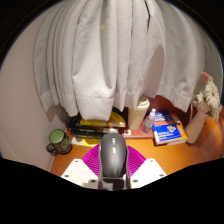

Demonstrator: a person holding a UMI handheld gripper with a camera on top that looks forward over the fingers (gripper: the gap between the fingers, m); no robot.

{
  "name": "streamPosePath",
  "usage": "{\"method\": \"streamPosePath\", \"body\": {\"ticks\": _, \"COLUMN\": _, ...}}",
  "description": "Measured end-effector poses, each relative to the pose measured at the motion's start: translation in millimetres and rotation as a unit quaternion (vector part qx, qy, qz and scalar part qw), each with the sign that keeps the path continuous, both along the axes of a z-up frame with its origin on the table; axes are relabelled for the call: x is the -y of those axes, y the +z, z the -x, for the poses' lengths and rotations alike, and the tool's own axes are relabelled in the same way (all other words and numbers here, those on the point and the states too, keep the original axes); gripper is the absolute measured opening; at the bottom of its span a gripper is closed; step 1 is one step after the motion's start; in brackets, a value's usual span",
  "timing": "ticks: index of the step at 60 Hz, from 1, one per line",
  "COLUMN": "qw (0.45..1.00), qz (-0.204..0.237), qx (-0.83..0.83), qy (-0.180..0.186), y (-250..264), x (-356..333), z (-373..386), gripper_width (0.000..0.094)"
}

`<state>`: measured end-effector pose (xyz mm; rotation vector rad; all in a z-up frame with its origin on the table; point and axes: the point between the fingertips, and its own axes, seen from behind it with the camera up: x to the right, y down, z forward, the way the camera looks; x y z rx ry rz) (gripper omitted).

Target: Arrange mouse

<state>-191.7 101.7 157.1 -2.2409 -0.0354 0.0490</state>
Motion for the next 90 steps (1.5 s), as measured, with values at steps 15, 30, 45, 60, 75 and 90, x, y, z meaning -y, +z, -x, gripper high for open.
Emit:
{"method": "streamPosePath", "body": {"ticks": 15, "qw": 0.993, "qz": 0.115, "qx": 0.025, "qy": 0.023, "y": -152.1, "x": 33.6, "z": 42.7, "gripper_width": 0.0321}}
{"method": "streamPosePath", "body": {"ticks": 30, "qw": 0.993, "qz": 0.112, "qx": 0.024, "qy": 0.012, "y": -170.5, "x": 38.6, "z": 44.8, "gripper_width": 0.0386}}
{"method": "streamPosePath", "body": {"ticks": 45, "qw": 0.994, "qz": 0.107, "qx": 0.003, "qy": -0.001, "y": -137.3, "x": 50.0, "z": 33.7, "gripper_width": 0.0833}}
{"method": "streamPosePath", "body": {"ticks": 60, "qw": 0.999, "qz": 0.048, "qx": -0.021, "qy": 0.007, "y": -20.0, "x": 91.6, "z": 2.9, "gripper_width": 0.0857}}
{"method": "streamPosePath", "body": {"ticks": 75, "qw": 0.999, "qz": -0.031, "qx": -0.031, "qy": 0.016, "y": 80.9, "x": 156.9, "z": -40.0, "gripper_width": 0.0845}}
{"method": "streamPosePath", "body": {"ticks": 90, "qw": 0.998, "qz": -0.054, "qx": -0.033, "qy": 0.023, "y": 100.6, "x": 191.7, "z": -89.0, "gripper_width": 0.0842}}
